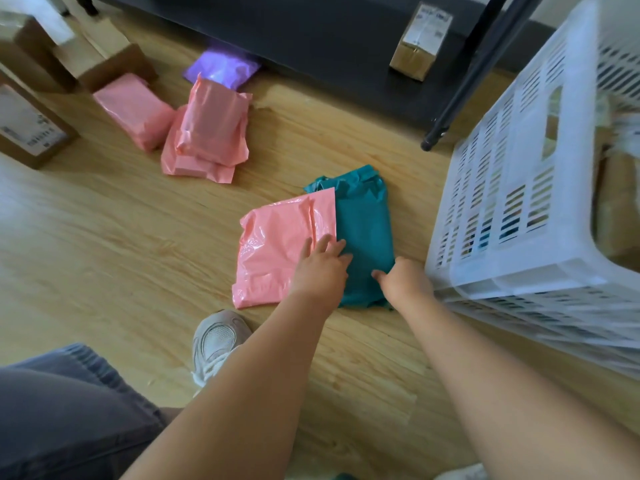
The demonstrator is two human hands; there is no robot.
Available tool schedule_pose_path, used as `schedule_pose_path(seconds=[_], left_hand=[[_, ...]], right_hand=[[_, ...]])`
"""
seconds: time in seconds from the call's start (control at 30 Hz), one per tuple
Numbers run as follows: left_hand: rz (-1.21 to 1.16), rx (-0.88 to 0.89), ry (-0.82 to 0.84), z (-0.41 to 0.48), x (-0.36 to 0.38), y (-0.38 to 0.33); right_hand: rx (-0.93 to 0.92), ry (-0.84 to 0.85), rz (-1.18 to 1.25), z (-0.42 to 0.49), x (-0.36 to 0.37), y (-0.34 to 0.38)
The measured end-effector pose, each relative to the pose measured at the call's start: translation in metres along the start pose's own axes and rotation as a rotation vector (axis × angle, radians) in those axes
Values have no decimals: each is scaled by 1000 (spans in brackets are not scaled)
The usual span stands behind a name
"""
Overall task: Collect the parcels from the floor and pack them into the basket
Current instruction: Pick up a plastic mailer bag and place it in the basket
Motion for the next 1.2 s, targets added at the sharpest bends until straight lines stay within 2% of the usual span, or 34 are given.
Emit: schedule_pose_path(seconds=[0.3, 0.5, 0.73, 0.9, 1.0, 1.1, 1.2], left_hand=[[68, -39, 4, -8, 6, 0], [-9, -8, -43, -28, -11, -8], [-99, 52, -187, -65, -37, -25], [-120, 51, -407, -89, -70, -26], [-205, 12, -428, -101, -89, -23], [-441, -58, -415, -108, -103, -11], [-599, -97, -384, -109, -113, -1]], right_hand=[[-85, 8, 166, 2, -2, 0], [-149, -17, 270, -14, -28, 3], [-91, 23, 672, -52, -61, -3], [-147, 74, 881, -79, -61, -8], [-208, 86, 975, -99, -59, -6], [-282, -7, 902, -117, -64, -5], [-402, -16, 664, -131, -63, 0]])
Point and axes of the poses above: each hand's wrist, its own z-axis towards the middle knuckle, its own x-axis out of the palm, y = z × x, the point moved 7 cm from there along z, towards the middle knuckle, and after that the axes turned 15 degrees about y, right-handed, at the moved point
